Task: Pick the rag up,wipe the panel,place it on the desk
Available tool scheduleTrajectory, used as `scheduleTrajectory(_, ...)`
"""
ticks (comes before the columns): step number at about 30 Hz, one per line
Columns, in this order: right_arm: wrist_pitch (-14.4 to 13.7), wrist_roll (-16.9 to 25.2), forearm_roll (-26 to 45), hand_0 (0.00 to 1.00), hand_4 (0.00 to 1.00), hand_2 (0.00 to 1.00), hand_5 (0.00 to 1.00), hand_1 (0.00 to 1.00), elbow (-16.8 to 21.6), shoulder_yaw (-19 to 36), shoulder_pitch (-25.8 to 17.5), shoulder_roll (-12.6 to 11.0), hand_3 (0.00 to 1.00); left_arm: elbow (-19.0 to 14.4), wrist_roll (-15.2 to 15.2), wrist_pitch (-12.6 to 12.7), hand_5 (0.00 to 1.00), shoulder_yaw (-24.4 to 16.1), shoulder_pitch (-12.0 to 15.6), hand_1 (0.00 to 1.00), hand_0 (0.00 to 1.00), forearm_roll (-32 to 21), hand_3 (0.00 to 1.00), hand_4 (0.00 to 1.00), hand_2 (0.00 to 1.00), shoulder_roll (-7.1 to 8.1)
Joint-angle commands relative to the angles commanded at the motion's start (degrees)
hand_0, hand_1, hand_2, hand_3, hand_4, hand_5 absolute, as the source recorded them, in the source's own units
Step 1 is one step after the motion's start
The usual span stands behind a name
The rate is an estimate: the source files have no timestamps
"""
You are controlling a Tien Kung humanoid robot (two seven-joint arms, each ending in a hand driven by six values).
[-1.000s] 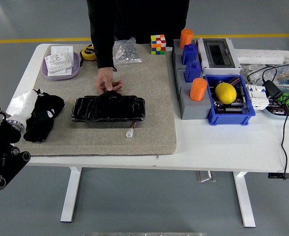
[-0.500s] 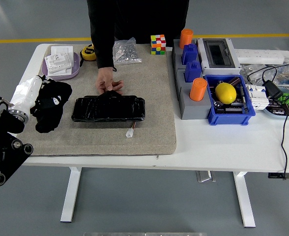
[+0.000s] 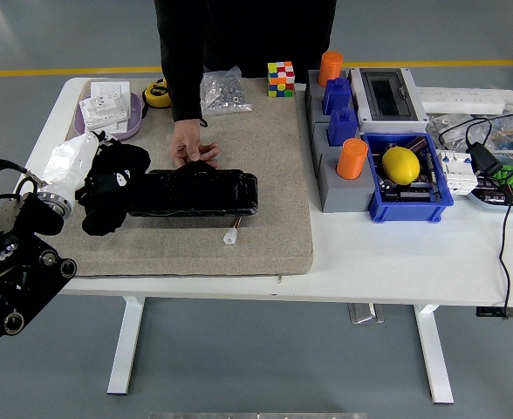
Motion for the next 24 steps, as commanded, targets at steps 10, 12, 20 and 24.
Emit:
scheduleTrajectory(10,0.19,0.06,0.07,0.693,0.998,0.638,0.704,0.446,-0.14,-0.06,0.14,-0.11,0.619,0.07,0.23,-0.04,0.002,3.99,-1.95,0.155,0.234,-0.26,0.327,0.078,0.459,-1.31)
scheduleTrajectory(12,0.24,0.08,0.05,0.693,0.998,0.638,0.704,0.446,-0.15,-0.06,0.12,-0.16,0.619,0.2,0.25,-0.06,0.002,4.42,-2.37,0.152,0.234,-0.35,0.326,0.069,0.457,-1.91)
scheduleTrajectory(20,0.5,0.14,-0.02,0.693,0.998,0.637,0.704,0.446,-0.32,0.0,0.15,-0.23,0.619,0.99,0.23,0.08,0.002,6.71,-4.23,0.151,0.235,-0.87,0.33,0.081,0.46,-4.43)
scheduleTrajectory(24,0.54,0.13,-0.03,0.693,0.998,0.637,0.704,0.446,-0.27,-0.1,0.24,-0.32,0.619,1.42,0.16,0.16,0.002,8.14,-4.81,0.148,0.236,-1.12,0.328,0.071,0.459,-5.59)
